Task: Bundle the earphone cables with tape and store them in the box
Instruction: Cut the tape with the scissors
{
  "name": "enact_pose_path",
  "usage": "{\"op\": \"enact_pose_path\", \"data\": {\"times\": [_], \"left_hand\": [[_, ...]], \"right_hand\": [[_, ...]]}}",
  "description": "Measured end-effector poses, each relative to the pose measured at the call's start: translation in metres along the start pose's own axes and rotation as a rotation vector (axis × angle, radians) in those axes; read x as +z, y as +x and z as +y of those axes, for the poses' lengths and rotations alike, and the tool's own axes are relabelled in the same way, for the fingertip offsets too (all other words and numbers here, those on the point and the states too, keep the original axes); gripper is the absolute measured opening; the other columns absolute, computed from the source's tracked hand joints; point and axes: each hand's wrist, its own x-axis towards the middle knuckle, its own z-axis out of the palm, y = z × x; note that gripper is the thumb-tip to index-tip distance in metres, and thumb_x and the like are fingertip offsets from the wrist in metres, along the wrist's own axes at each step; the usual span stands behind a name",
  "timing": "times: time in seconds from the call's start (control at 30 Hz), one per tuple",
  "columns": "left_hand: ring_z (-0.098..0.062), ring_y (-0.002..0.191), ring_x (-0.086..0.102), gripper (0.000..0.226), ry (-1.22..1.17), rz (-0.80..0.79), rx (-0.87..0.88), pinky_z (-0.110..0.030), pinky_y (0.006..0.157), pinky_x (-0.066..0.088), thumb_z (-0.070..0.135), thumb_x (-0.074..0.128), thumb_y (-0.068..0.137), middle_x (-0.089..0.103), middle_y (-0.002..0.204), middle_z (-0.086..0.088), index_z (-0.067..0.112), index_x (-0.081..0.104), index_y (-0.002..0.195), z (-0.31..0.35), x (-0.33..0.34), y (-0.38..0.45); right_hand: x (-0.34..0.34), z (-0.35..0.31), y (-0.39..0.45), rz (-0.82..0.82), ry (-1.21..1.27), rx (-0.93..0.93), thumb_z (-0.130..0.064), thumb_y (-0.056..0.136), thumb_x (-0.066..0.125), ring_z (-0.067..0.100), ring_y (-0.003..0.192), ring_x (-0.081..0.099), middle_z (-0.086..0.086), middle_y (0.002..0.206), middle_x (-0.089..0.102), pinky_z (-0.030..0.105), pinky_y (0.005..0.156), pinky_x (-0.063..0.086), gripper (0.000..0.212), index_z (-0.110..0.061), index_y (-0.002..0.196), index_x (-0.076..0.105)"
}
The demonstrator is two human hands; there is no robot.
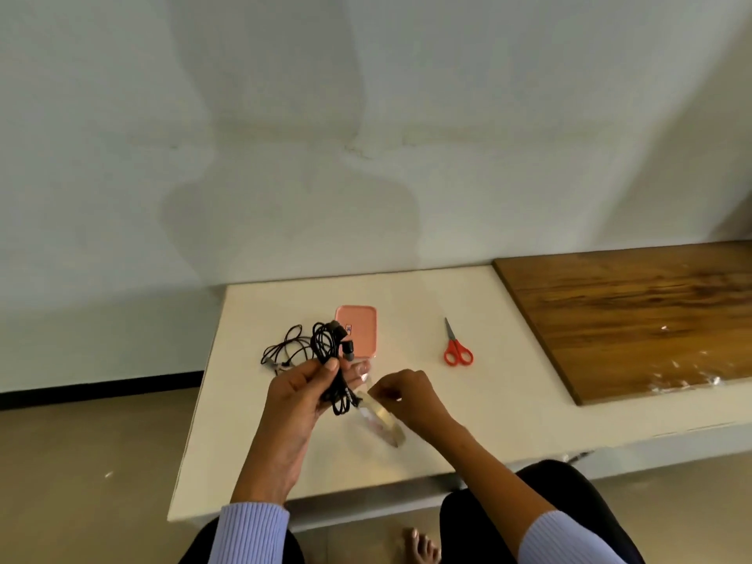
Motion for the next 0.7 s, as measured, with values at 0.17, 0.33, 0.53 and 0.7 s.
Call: {"op": "enact_pose_path", "data": {"times": [0.17,0.33,0.53,0.7], "left_hand": [[-0.021,0.09,0.072,0.019,0.006,-0.027,0.015,-0.017,0.075,0.056,0.008,0.052,0.09,0.075,0.092,-0.012,-0.002,0.069,0.09,-0.004,0.011,0.002],[-0.025,0.091,0.072,0.02,-0.032,-0.028,0.013,-0.019,0.077,0.056,0.007,0.052,0.089,0.074,0.093,-0.016,-0.005,0.068,0.091,-0.006,0.009,0.009],[-0.026,0.09,0.072,0.019,-0.05,0.01,-0.011,-0.03,0.086,0.051,0.006,0.051,0.09,0.074,0.092,-0.018,-0.004,0.067,0.089,-0.007,0.006,0.014],[-0.024,0.089,0.072,0.019,-0.057,0.037,-0.015,-0.031,0.084,0.048,0.007,0.051,0.089,0.074,0.094,-0.016,-0.002,0.068,0.091,-0.007,0.006,0.015]], "right_hand": [[-0.008,0.017,0.0,0.181,-0.111,0.173,-0.014,0.093,0.052,0.017,0.112,0.055,0.002,0.126,0.058,0.024,0.092,0.045,0.028,-0.015,0.12,0.06],[-0.013,0.025,0.006,0.182,-0.271,0.326,-0.03,0.096,0.047,0.032,0.144,0.013,0.015,0.157,0.008,0.038,0.11,0.033,0.047,-0.009,0.137,0.038],[-0.013,0.03,0.003,0.11,-0.288,0.354,-0.031,0.096,0.048,0.029,0.141,0.024,0.012,0.158,0.008,0.036,0.11,0.034,0.056,-0.004,0.141,0.031],[0.003,0.028,-0.015,0.054,-0.254,0.316,-0.018,0.096,0.049,0.022,0.123,0.051,0.008,0.153,0.028,0.031,0.101,0.045,0.047,-0.004,0.139,0.037]]}}
